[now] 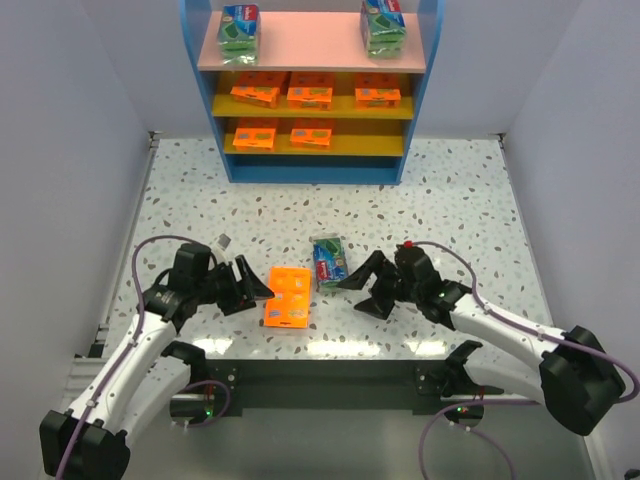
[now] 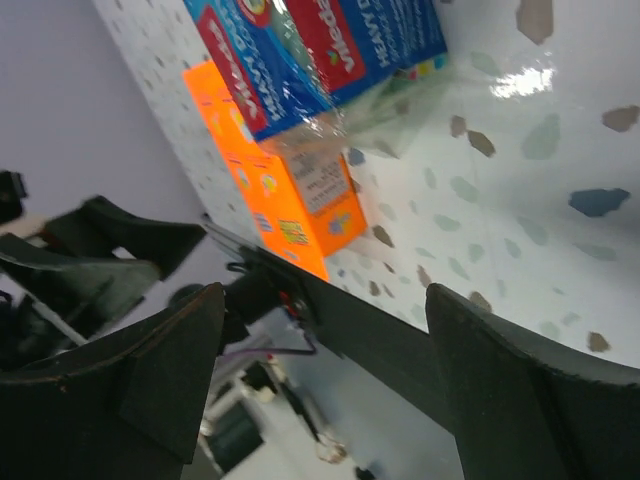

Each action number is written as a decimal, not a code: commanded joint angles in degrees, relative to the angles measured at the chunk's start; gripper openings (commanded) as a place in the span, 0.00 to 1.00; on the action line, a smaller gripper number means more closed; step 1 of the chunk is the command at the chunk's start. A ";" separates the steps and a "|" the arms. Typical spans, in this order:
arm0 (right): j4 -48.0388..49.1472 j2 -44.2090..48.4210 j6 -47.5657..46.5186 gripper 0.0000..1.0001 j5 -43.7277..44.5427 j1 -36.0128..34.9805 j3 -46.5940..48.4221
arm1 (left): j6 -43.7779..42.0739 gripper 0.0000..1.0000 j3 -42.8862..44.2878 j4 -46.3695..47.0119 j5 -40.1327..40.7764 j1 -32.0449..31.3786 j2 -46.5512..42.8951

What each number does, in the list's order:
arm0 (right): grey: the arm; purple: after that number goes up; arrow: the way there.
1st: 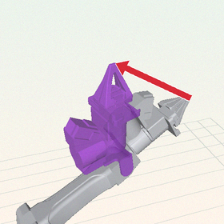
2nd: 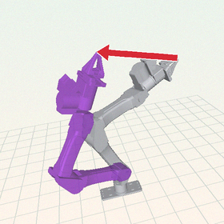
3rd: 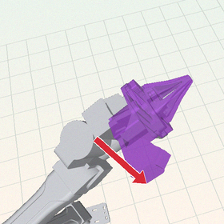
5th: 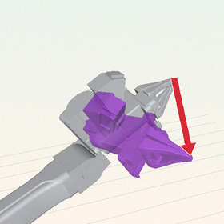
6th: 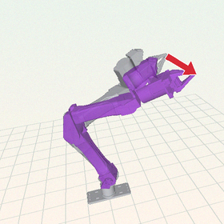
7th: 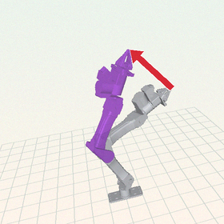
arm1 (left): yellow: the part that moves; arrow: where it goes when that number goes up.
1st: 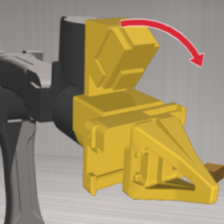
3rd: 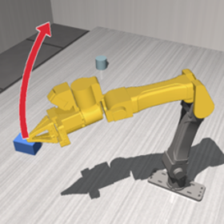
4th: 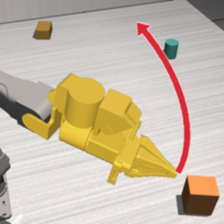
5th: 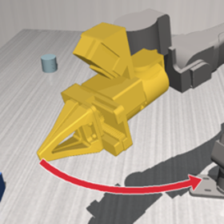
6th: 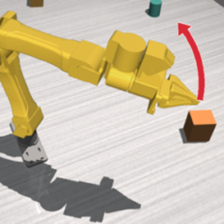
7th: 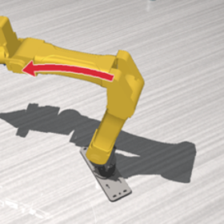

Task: Place and organize the cleaning sponges onto the shelf

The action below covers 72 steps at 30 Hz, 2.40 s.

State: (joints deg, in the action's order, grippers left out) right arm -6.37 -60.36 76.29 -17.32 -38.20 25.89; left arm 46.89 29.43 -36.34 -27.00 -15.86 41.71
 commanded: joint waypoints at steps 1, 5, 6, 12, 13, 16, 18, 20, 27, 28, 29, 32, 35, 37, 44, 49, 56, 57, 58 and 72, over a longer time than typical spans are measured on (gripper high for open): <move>15.50 -0.19 15.28 0.84 4.65 -0.65 -2.07 | 0.13 0.70 0.01 3.03 -1.56 0.30 -0.58; 13.93 -3.26 21.17 0.81 10.36 -3.02 -1.19 | 0.39 0.70 -0.51 1.98 -1.21 0.30 -1.81; 13.32 -3.97 22.75 0.80 10.90 -3.46 -0.76 | 0.39 0.70 -0.69 1.88 -1.12 0.30 -2.33; 8.23 -7.31 27.41 0.73 18.09 -7.94 4.33 | 0.83 0.70 -0.78 0.04 -0.24 0.30 -4.45; 6.74 -7.49 28.12 0.71 19.33 -8.82 4.78 | 0.92 0.70 -0.87 -0.14 -0.15 0.30 -4.54; 4.62 -8.46 31.37 0.61 23.82 -9.61 5.83 | 0.83 0.70 -0.78 -0.66 -0.07 0.30 -4.80; 0.32 -10.73 31.90 0.56 25.75 -9.79 8.81 | 0.92 0.70 -0.95 -0.66 -0.15 0.30 -4.98; -1.97 -12.49 31.81 0.56 26.81 -9.79 10.31 | 0.74 0.70 -1.04 -0.75 -0.15 0.30 -4.98; -8.38 -16.89 33.83 0.58 29.27 -11.55 15.14 | 0.30 0.70 -1.83 -1.45 -0.15 0.30 -5.94; -10.48 -17.33 33.84 0.59 29.45 -11.81 15.76 | 0.22 0.70 -2.01 -1.46 -0.24 0.30 -6.03; -11.20 -18.29 34.01 0.59 29.89 -11.90 16.21 | 0.30 0.70 -2.36 -1.46 -0.15 0.30 -6.12; -11.74 -19.88 35.24 0.60 31.03 -12.87 16.83 | -0.05 0.70 -2.62 -1.37 -0.33 0.30 -5.94; -10.86 -21.98 37.17 0.60 32.70 -13.48 17.35 | -0.66 0.70 -2.36 -1.37 -0.42 0.30 -5.33; -11.64 -23.57 37.17 0.59 34.02 -13.75 19.02 | -1.10 0.70 -2.27 -1.37 -0.50 0.30 -5.07; -11.47 -26.48 37.97 0.33 37.53 -13.75 20.25 | -2.24 0.69 -1.75 -2.16 -0.51 0.30 -4.45; -12.52 -23.32 35.60 0.00 40.26 -13.75 19.38 | -2.51 0.69 -2.09 -1.90 0.02 0.30 -4.36; -1.02 -15.61 23.76 0.00 34.56 -11.82 16.56 | -3.21 0.69 1.15 -1.63 1.16 0.30 -1.73; -0.23 -13.84 22.34 0.00 32.98 -11.38 16.91 | -3.56 0.69 1.85 -2.33 1.60 0.30 -1.64; -0.05 -12.26 21.54 0.00 32.62 -11.29 17.44 | -3.65 0.69 2.99 -2.60 2.30 0.30 -1.29; 0.49 -11.00 7.04 0.00 23.56 -6.19 49.50 | -3.39 0.68 5.02 -2.16 2.92 0.30 -0.32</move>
State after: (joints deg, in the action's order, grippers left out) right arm -8.93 -69.89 88.92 7.90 -45.36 67.29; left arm 44.34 32.03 -38.70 -24.62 -15.86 42.02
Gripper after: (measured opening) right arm 0.010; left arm 0.687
